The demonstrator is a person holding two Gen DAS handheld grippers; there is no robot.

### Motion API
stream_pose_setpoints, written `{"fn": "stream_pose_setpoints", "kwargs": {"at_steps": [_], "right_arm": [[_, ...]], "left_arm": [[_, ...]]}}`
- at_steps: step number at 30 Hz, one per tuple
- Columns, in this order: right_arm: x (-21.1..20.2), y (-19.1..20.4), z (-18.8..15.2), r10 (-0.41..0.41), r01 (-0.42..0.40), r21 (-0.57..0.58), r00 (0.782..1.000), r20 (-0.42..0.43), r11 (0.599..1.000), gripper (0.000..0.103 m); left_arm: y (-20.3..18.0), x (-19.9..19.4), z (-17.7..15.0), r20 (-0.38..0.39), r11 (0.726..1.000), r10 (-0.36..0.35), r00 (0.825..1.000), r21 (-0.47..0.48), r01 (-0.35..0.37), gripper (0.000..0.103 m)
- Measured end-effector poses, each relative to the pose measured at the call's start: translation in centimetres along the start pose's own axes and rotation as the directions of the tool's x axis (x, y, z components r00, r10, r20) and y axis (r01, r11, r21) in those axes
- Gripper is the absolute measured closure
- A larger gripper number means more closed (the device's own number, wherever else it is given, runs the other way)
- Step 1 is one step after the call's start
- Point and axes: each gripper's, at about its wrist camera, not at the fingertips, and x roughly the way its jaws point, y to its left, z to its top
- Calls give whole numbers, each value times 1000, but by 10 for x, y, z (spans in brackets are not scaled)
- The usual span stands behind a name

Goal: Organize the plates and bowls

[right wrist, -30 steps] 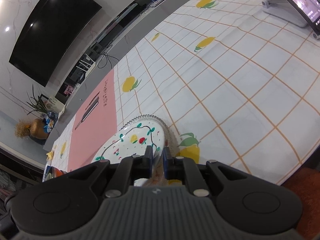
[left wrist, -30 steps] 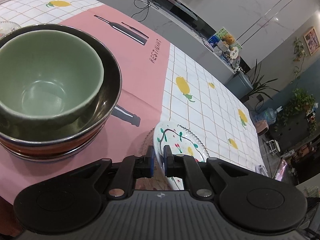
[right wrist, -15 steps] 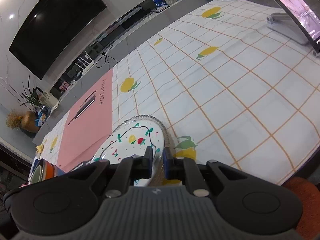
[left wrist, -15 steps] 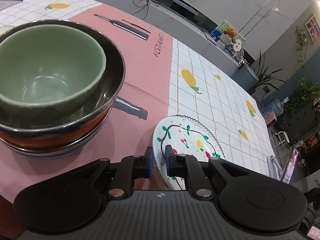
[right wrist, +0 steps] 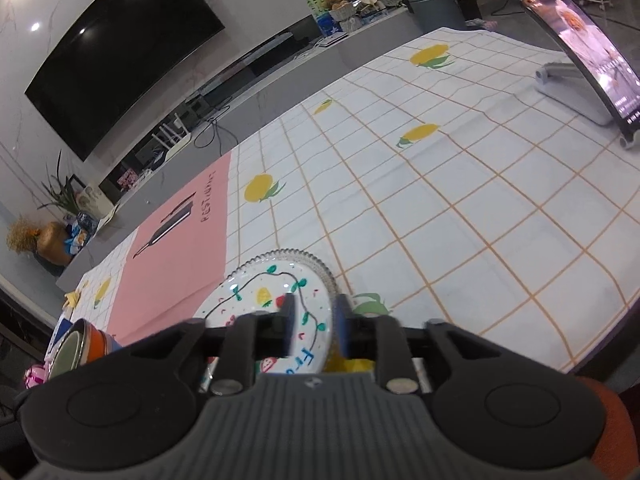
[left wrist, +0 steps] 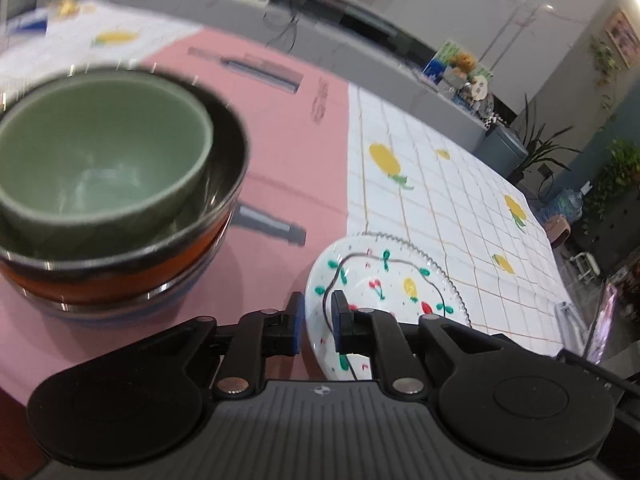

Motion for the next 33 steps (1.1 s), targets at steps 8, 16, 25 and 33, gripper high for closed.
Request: {"fn": "stream_pose_setpoints", "kwargs": {"at_steps": [8, 16, 25, 33], "right_arm": [[7, -8, -4, -20, 21, 48, 1000, -20, 999, 66], [11, -6, -12, -9, 11, 42, 999, -48, 999, 75], [17, -2, -10, -28, 29, 37, 999, -43, 999, 85], [22, 6, -14, -49, 49, -21, 998, -37, 999, 89]], "left_arm": [[2, 5, -5, 6, 999, 29, 1000, 25, -29, 79], [-2, 1, -4, 31, 998, 26, 999, 61, -28, 100], [-6, 10, -1, 39, 997, 27, 999, 74, -30, 100], [-5, 6, 0, 47, 996, 29, 999, 84, -33, 96]]}}
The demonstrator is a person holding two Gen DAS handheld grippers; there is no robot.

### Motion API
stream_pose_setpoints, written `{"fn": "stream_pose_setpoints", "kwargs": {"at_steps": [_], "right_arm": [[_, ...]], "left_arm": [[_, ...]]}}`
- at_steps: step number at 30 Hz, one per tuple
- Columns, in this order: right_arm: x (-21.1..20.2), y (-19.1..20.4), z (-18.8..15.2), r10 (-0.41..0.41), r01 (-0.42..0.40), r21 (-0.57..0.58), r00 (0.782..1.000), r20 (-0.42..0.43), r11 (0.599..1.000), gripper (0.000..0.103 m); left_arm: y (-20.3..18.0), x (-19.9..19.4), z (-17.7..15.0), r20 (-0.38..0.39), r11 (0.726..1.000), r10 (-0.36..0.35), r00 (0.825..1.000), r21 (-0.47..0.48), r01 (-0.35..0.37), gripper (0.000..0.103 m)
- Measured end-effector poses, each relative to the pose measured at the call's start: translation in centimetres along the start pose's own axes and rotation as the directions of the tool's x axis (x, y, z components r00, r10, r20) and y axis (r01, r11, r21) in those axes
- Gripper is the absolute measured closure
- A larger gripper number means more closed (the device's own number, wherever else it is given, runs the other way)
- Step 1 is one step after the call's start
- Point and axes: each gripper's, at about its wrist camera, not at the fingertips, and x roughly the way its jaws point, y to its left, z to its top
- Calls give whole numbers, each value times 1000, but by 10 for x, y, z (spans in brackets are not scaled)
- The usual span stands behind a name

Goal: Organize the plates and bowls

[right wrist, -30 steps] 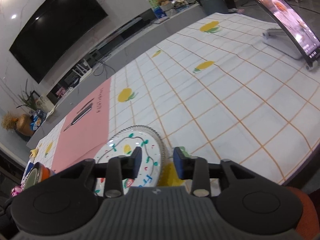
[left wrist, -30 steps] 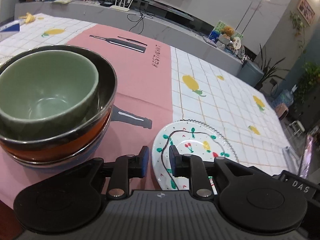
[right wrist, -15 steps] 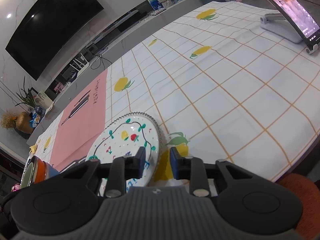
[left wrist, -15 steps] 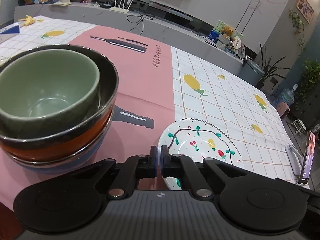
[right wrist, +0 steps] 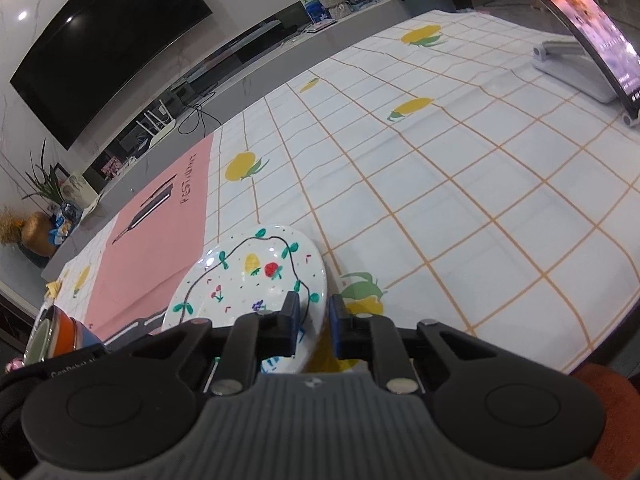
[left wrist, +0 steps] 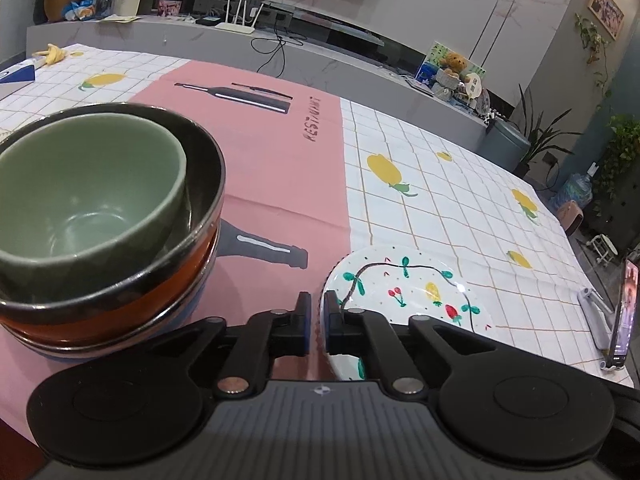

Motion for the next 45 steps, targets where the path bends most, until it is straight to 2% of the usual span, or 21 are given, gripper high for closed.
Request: {"fn": "stream_pose_setpoints", "kwargs": {"at_steps": [3, 4, 10, 13, 16, 18, 21, 23, 27, 28, 32, 38, 43, 45], "right_arm": [[-6, 5, 0, -41, 42, -35, 999, 28, 999, 78], [-9, 6, 1, -45, 46, -48, 998, 40, 998, 71], [-27, 32, 2, -56, 65, -139, 996, 69, 988, 63], [-38, 50, 0, -32, 49, -203, 996, 82, 978, 52], [-51, 68, -3, 9, 16, -269, 996, 92, 963, 48], [-60, 80, -5, 39, -8, -304, 994, 97, 953, 39], [-70, 97, -9, 76, -35, -348, 992, 105, 937, 34], [-76, 107, -12, 106, -60, -369, 989, 106, 927, 26], [-88, 130, -23, 158, -92, -412, 979, 130, 907, 16], [-91, 135, -26, 162, -91, -422, 977, 136, 902, 11], [-97, 161, -39, 212, -130, -472, 969, 126, 872, 9], [-96, 197, -59, 266, -176, -529, 959, 98, 830, 8], [-87, 224, -73, 309, -243, -496, 950, 54, 834, 8], [-80, 237, -79, 316, -258, -498, 948, 34, 828, 8]], "left_arm": [[1, -5, 2, -8, 1000, -21, 1000, -1, 21, 96], [1, -7, 2, -10, 1000, -23, 1000, 8, 23, 96], [-6, -29, 11, -16, 995, -72, 997, 68, 73, 91], [-6, -44, 17, 5, 992, -84, 996, 97, 83, 87], [-4, -61, 23, 18, 987, -98, 995, 132, 94, 82], [1, -74, 28, 41, 984, -104, 994, 149, 97, 78], [10, -93, 36, 94, 983, -91, 991, 167, 74, 73], [19, -104, 42, 123, 985, -58, 991, 170, 37, 71], [46, -125, 53, 196, 991, -7, 980, 133, -19, 69], [53, -129, 55, 210, 992, 11, 978, 122, -37, 68], [84, -140, 61, 236, 992, 75, 969, 80, -96, 65], [130, -153, 62, 238, 987, 134, 962, 52, -150, 64], [164, -161, 61, 238, 983, 177, 955, 7, -184, 61], [176, -162, 60, 231, 979, 200, 952, -12, -203, 56]]}}
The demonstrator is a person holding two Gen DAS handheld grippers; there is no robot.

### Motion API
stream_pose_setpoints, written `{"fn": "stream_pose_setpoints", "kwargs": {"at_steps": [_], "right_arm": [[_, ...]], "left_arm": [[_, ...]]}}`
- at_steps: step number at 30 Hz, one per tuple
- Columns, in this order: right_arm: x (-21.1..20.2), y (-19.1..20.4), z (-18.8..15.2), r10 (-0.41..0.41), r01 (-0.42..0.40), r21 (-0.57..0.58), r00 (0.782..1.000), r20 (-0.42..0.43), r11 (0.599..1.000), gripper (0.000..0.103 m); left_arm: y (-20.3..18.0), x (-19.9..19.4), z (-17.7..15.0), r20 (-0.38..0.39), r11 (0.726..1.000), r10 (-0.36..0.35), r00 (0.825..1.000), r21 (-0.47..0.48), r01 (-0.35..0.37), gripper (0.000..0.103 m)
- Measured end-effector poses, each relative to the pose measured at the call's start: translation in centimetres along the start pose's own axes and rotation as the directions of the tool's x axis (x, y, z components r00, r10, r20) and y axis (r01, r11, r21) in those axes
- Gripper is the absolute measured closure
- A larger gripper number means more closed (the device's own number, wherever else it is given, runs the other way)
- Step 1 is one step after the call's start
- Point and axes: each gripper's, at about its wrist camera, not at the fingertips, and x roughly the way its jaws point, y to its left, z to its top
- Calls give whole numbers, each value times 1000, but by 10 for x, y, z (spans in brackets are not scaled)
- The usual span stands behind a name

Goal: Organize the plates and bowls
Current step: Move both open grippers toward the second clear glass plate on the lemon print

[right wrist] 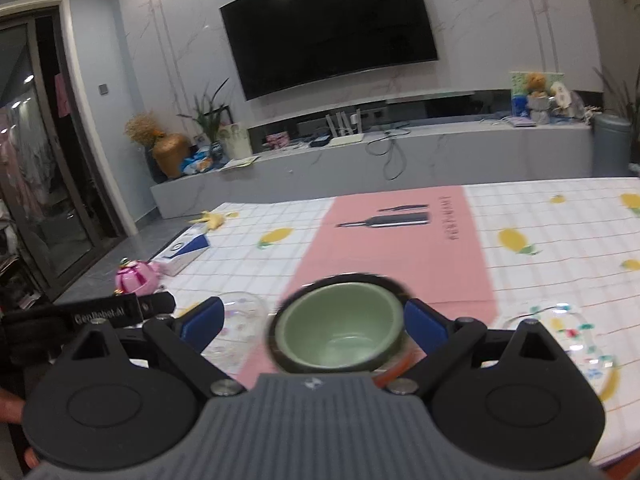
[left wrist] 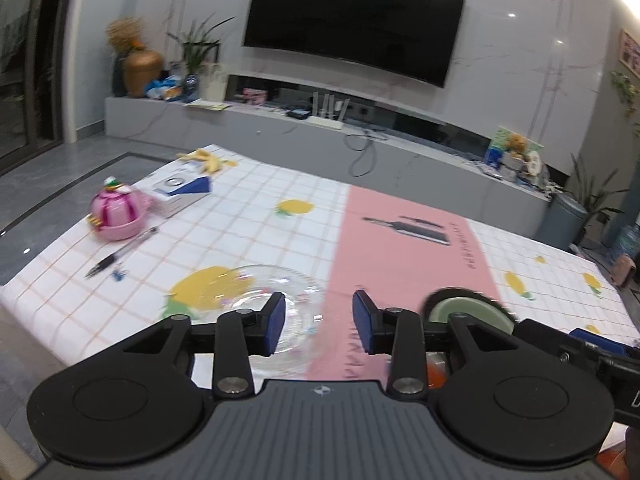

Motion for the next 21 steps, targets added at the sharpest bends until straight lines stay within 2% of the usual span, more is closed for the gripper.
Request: {"fn": "stream_pose_setpoints", "kwargs": {"at_steps": [4, 9, 12, 17, 21], "right_arm": [[27, 27, -2, 40, -43, -36, 996, -82, 998, 8], [55, 52, -6, 54, -62, -47, 988, -143, 997, 8], [70, 61, -7, 55, -62, -37, 983, -175, 997, 8], [99, 72, -6, 58, -66, -37, 980, -190, 997, 7], [117, 79, -4, 9, -21, -69, 985, -170, 997, 8]], "left_arm": [[23, 3, -4, -16, 999, 8, 1000, -53, -8, 52], [49, 10, -7, -26, 989, 36, 999, -146, -40, 40], [65, 17, -6, -27, 976, 46, 999, -212, -51, 40], [83, 29, -5, -26, 964, 47, 999, -261, -52, 39], [97, 46, -7, -59, 943, 34, 998, -327, -51, 40]]}}
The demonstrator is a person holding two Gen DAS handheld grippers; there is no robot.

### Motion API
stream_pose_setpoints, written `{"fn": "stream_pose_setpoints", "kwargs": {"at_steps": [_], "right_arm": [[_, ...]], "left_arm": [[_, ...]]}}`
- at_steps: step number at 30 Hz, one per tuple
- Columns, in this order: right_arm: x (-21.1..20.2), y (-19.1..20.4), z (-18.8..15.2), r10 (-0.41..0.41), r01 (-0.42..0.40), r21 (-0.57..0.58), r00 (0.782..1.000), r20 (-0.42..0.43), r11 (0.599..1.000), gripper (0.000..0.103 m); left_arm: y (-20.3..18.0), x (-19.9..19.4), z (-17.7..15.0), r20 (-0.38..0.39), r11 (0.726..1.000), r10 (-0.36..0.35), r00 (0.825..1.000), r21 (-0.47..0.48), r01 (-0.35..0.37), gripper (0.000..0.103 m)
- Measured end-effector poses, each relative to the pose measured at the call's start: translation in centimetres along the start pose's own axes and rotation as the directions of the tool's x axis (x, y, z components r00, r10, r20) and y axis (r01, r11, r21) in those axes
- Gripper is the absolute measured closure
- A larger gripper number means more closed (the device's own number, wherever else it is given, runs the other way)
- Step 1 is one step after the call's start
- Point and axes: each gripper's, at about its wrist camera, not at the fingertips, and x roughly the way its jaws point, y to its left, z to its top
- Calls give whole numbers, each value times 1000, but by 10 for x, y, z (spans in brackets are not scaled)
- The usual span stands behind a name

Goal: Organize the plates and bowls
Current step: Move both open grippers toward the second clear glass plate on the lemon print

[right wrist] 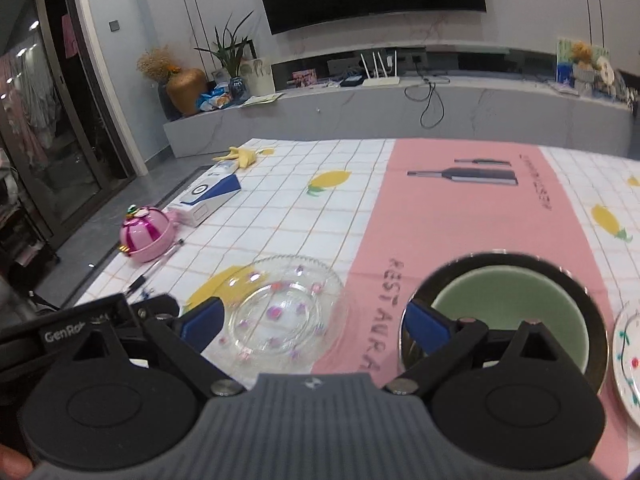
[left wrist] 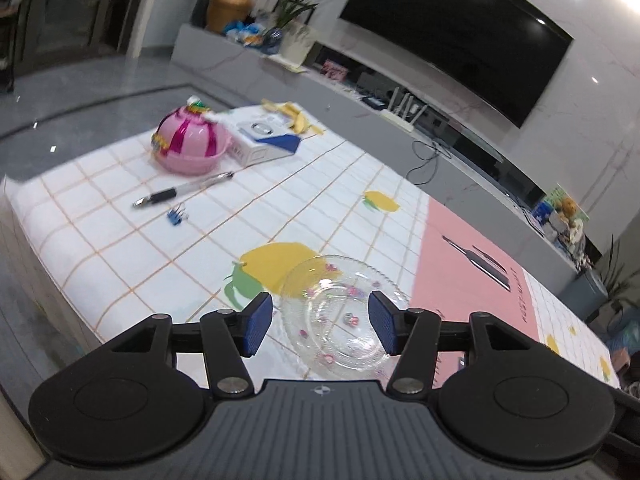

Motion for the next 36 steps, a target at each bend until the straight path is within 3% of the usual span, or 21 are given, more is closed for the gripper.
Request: {"fn": "stream_pose_setpoints", "kwargs": {"at_steps": [4, 8, 12, 16, 19, 24, 26, 31, 36], "right_arm": [[4, 7, 4, -72, 75, -48, 996, 55, 996, 23], [6, 15, 6, -92, 102, -97, 991, 99, 990, 23], [8, 25, 6, -46, 61, -118, 992, 120, 991, 24], [27, 37, 0, -12, 19, -128, 998, 62, 992, 38], [47, 40, -8, -46, 47, -103, 999, 13, 994, 50], [70, 40, -22, -84, 81, -63, 995, -54, 995, 50], [75, 37, -26, -101, 97, -59, 992, -69, 993, 56], [80, 36, -31, -146, 142, -42, 986, -84, 989, 46], [84, 29, -33, -192, 200, 75, 977, -95, 977, 46]], "left_arm": [[13, 11, 2, 2, 999, 24, 1000, -38, -24, 42], [17, 19, 5, -10, 998, 7, 1000, -55, -8, 42], [17, 29, 7, -26, 1000, 3, 1000, -29, -4, 45], [25, 35, 9, -41, 999, 9, 999, -38, -10, 52], [29, 37, 11, -39, 999, 21, 999, -28, -22, 61], [31, 40, 12, -38, 999, 23, 999, -25, -24, 64], [31, 41, 12, -40, 1000, 19, 999, -21, -20, 64], [26, 52, 14, -56, 999, -18, 998, 33, 20, 64], [20, 66, 19, -63, 995, -29, 998, 96, 35, 64]]}}
